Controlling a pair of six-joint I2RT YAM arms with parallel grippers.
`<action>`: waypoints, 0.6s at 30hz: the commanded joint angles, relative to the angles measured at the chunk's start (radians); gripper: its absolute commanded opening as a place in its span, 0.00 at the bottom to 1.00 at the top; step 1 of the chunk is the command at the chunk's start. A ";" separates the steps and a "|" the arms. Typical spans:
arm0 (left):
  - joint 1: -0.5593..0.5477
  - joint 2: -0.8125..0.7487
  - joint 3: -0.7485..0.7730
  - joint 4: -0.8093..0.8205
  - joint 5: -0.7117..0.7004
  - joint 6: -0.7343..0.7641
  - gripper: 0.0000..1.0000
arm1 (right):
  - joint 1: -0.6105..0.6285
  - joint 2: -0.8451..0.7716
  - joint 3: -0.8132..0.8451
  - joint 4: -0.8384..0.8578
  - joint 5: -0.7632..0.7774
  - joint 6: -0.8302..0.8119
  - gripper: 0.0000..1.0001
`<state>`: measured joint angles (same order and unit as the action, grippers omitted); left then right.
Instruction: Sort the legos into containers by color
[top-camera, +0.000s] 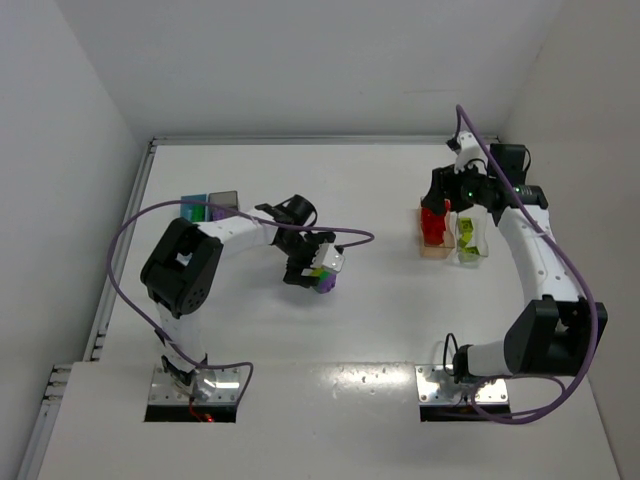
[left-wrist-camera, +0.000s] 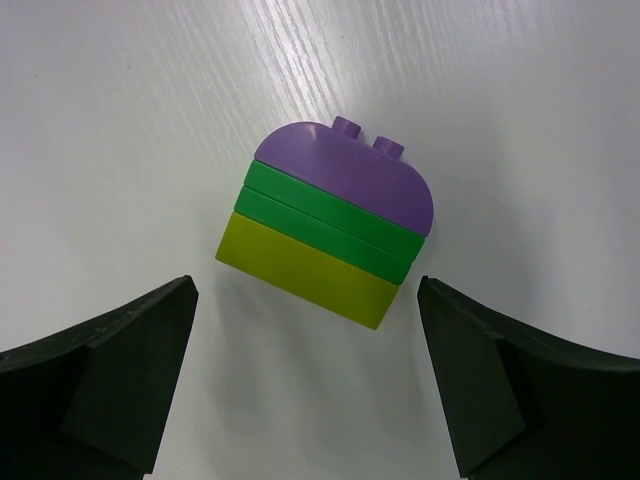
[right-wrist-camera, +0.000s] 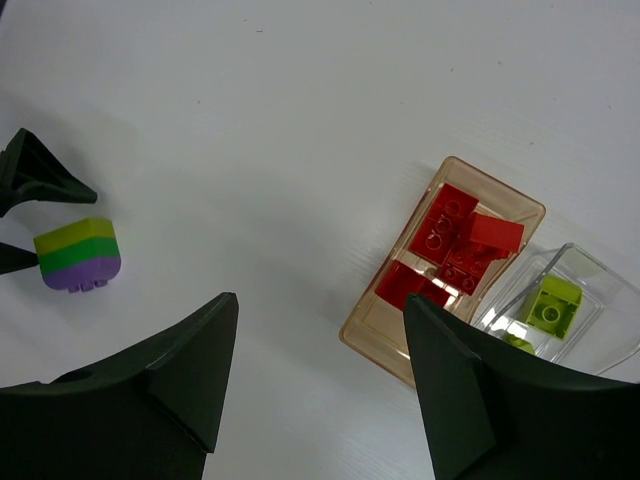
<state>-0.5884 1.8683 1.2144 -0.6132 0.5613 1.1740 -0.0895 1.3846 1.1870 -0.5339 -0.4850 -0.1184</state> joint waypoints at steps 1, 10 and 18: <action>-0.002 -0.018 0.013 0.039 0.038 0.030 0.99 | -0.006 -0.001 -0.006 0.012 -0.036 -0.018 0.68; -0.030 -0.027 0.004 0.024 0.000 0.163 0.99 | -0.006 -0.001 -0.015 0.012 -0.037 -0.018 0.68; -0.057 -0.015 0.037 -0.045 0.011 0.286 0.99 | -0.006 -0.001 -0.024 0.012 -0.046 -0.018 0.68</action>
<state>-0.6296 1.8683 1.2148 -0.6266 0.5335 1.3724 -0.0895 1.3849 1.1721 -0.5358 -0.5037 -0.1284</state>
